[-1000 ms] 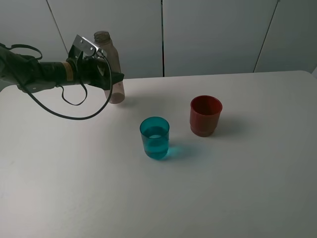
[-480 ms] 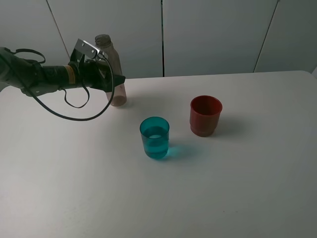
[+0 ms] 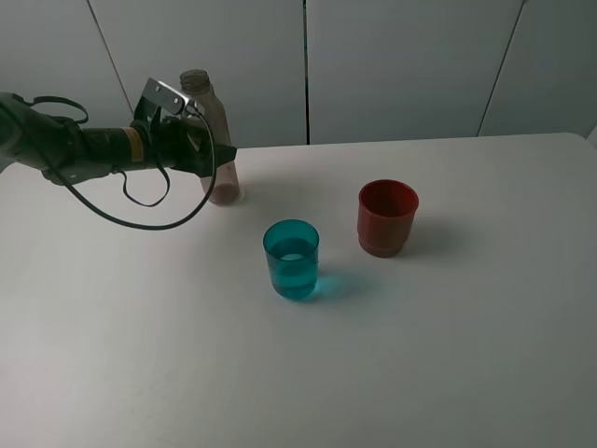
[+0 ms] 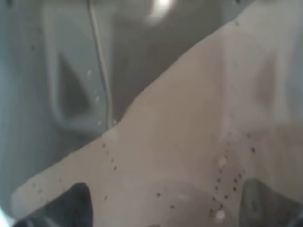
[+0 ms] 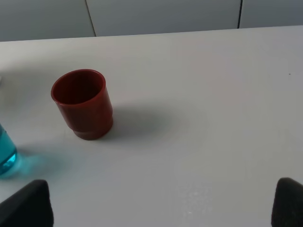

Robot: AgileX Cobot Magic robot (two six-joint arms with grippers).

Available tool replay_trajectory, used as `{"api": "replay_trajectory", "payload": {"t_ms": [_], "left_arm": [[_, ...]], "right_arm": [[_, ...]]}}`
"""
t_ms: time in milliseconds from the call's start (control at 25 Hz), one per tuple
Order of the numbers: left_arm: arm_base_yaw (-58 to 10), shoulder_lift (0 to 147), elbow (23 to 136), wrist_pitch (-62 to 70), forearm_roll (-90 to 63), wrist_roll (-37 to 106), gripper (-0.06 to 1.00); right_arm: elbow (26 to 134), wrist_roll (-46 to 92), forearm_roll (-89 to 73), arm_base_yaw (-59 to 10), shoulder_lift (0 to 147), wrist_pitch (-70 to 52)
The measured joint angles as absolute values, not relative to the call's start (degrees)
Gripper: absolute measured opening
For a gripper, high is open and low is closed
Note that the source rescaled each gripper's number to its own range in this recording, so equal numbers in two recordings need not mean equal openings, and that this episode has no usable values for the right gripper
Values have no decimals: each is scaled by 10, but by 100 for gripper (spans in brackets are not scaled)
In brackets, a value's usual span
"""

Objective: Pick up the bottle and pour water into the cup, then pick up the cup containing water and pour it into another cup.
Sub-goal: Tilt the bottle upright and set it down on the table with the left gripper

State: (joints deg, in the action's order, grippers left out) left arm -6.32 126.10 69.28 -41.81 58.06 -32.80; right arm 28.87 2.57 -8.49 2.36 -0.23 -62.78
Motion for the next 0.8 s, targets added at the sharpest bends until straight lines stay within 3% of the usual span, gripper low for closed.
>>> {"api": "replay_trajectory", "payload": {"t_ms": [200,240,280,360,400,440,560,800], "left_arm": [[-63,1261,693,-418,582,-328,1],[-63,1261,693,-418,582,-328,8],[-63,1261,693,-418,582,-328,17],[-63,1261,694,-420,583,-331,65],[-63,1261,694,-422,586,-333,83],[-63,1261,694,-423,590,-335,93],[-63,1261,694,-423,606,-344,98],[-62,1235,683,-400,636,-357,98]], "right_arm": [[289,26,-85,24,-2,-628],[289,26,-85,24,-2,-628],[289,26,-85,24,-2,-628],[289,26,-85,24,-2,-628],[289,26,-85,24,-2,-628],[289,26,-85,24,-2,-628],[289,26,-85,24,-2,-628],[289,26,-85,24,-2,-628]]}}
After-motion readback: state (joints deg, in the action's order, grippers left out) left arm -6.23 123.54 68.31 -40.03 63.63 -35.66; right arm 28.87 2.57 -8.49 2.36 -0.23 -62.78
